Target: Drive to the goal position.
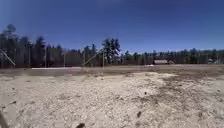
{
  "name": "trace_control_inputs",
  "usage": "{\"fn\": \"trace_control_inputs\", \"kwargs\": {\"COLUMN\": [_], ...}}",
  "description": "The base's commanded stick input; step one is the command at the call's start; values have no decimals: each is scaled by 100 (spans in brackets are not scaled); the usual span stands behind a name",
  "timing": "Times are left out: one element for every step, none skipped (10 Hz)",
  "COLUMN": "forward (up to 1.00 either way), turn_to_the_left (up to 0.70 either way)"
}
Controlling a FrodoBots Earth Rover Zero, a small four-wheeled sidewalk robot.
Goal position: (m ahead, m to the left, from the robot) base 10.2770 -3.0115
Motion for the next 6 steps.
{"fn": "trace_control_inputs", "kwargs": {"forward": [70, 70, 70, 70, 70, 70], "turn_to_the_left": [0, 0, 0, 0, 0, 0]}}
